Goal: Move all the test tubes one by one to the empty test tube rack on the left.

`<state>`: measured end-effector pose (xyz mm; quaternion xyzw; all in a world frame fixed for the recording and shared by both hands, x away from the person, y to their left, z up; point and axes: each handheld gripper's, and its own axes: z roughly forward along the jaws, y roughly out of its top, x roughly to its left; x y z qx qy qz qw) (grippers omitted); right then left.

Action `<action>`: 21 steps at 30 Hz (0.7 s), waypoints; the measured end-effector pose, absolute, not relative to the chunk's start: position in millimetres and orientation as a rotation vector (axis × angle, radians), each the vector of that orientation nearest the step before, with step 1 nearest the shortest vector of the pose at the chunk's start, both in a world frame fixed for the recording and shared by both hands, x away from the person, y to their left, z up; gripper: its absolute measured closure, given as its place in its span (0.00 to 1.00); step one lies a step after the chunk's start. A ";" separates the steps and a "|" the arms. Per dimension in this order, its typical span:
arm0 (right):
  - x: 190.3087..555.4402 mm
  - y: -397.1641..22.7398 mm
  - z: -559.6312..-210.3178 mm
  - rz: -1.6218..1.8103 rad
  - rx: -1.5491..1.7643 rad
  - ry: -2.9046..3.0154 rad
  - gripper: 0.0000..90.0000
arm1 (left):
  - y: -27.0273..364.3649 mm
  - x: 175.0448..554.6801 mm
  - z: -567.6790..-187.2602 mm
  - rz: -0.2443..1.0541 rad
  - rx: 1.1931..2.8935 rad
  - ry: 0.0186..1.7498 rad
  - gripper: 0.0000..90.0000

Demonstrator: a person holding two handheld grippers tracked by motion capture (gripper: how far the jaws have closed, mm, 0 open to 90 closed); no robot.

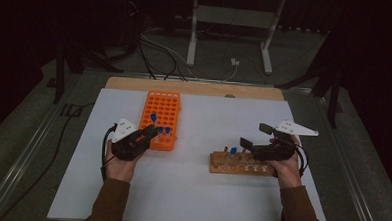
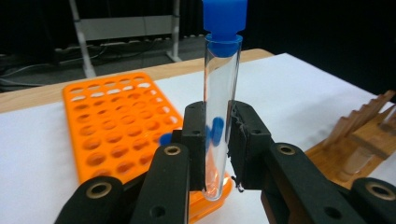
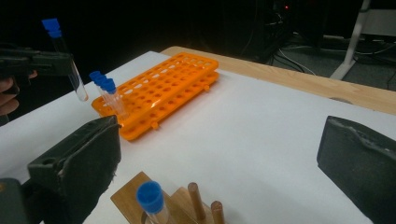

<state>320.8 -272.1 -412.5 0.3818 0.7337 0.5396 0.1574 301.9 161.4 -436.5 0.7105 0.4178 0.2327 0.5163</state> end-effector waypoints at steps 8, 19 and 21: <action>320.9 -271.2 -413.3 1.545 1.087 2.097 0.00 | 170.3 305.0 -442.8 0.610 1.710 1.039 0.87; 320.3 -270.8 -413.5 1.551 1.076 2.102 0.00 | 175.9 317.0 -454.1 0.664 1.728 1.094 0.87; 320.3 -270.6 -413.8 1.548 1.075 2.106 0.00 | 175.8 319.7 -457.1 0.666 1.732 1.103 0.87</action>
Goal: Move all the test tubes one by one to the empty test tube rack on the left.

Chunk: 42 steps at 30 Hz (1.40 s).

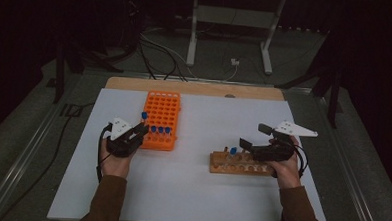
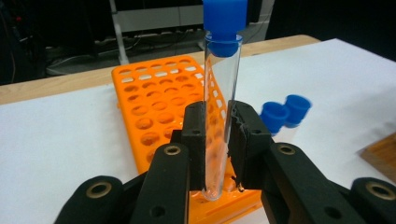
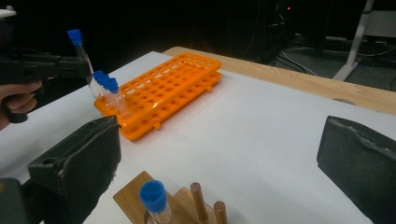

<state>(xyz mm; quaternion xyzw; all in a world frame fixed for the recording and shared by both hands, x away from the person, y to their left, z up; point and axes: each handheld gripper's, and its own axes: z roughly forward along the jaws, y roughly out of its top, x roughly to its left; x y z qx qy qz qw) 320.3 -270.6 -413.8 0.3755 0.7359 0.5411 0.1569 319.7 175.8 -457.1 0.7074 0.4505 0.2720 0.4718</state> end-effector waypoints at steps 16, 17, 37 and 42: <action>319.6 -268.7 -415.1 1.557 1.064 2.116 0.00 | 171.6 328.3 -475.9 0.653 1.769 1.134 0.87; 319.6 -268.8 -415.1 1.556 1.064 2.116 0.00 | 171.8 328.0 -477.2 0.650 1.776 1.135 0.87; 319.0 -265.8 -416.9 1.555 1.048 2.135 0.00 | 170.9 325.6 -489.7 0.629 1.864 1.151 0.87; 318.7 -264.0 -417.6 1.553 1.044 2.142 0.00 | 170.4 325.6 -491.3 0.628 1.879 1.152 0.87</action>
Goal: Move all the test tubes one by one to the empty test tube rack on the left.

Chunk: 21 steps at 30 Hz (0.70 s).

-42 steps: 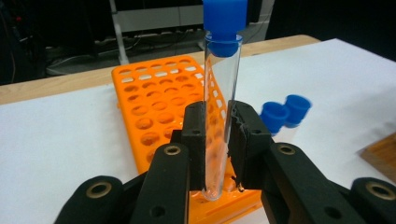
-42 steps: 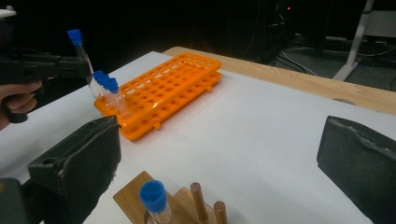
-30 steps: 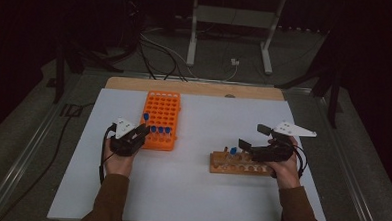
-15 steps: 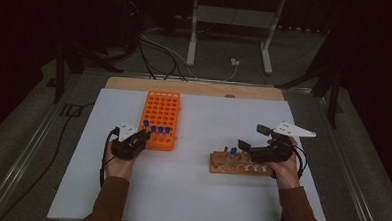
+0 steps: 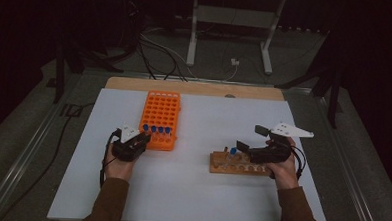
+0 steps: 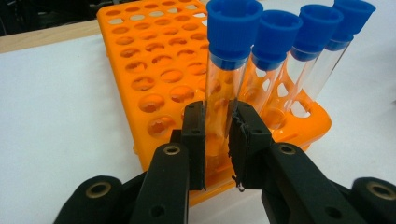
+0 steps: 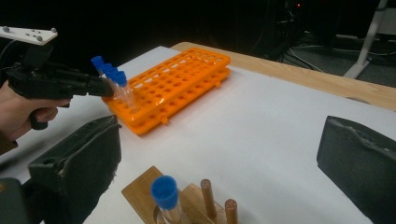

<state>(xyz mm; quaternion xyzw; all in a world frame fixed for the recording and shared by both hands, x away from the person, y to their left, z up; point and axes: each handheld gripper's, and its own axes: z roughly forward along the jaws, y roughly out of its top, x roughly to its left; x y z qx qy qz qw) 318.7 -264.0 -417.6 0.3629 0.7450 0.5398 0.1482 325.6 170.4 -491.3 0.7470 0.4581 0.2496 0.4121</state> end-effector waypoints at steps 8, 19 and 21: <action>318.4 -261.4 -418.3 1.538 1.033 2.153 0.00 | 169.7 326.4 -495.7 0.623 1.896 1.158 0.87; 317.7 -259.3 -419.0 1.532 1.018 2.166 0.00 | 169.4 326.7 -496.4 0.619 1.888 1.161 0.86; 317.5 -259.0 -419.1 1.532 1.016 2.168 0.00 | 169.6 326.8 -496.5 0.613 1.882 1.165 0.86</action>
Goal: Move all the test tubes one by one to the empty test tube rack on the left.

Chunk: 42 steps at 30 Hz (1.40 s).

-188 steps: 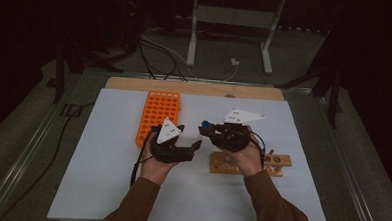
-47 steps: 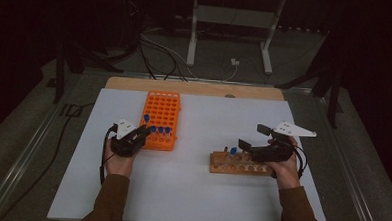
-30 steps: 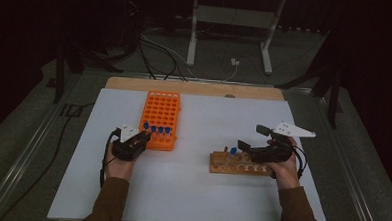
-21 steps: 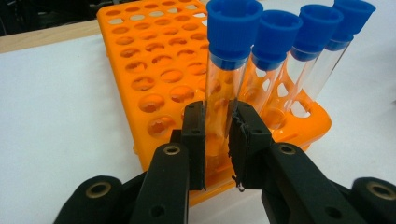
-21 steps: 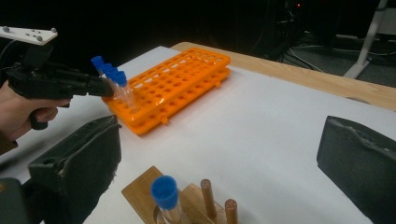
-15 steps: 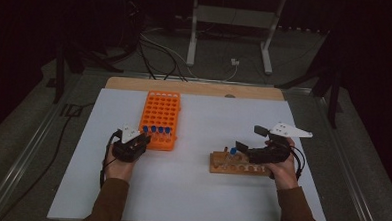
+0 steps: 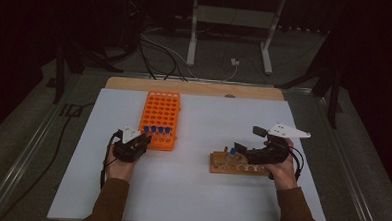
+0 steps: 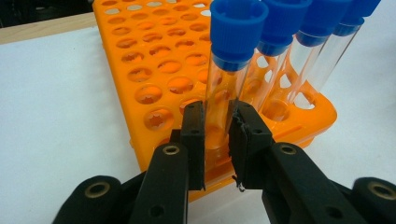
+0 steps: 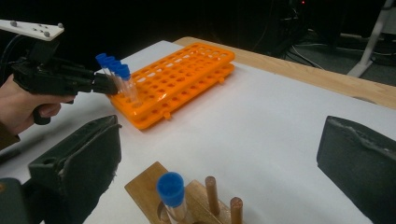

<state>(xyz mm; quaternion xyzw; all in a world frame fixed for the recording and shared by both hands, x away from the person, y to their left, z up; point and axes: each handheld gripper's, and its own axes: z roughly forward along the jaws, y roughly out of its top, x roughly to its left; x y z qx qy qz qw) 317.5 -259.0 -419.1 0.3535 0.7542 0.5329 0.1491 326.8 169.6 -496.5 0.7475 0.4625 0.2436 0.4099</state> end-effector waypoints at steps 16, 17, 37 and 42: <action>316.3 -257.6 -419.1 1.535 1.011 2.172 0.00 | 169.9 326.1 -496.8 0.591 1.862 1.174 0.82; 316.3 -257.7 -419.2 1.536 1.011 2.173 0.00 | 169.9 325.8 -496.7 0.589 1.864 1.172 0.81; 314.9 -257.1 -421.4 1.542 1.004 2.180 0.00 | 180.1 312.6 -482.8 0.559 1.765 1.140 0.51; 314.3 -255.3 -423.6 1.538 0.994 2.196 0.00 | 180.6 307.6 -476.4 0.561 1.725 1.125 0.38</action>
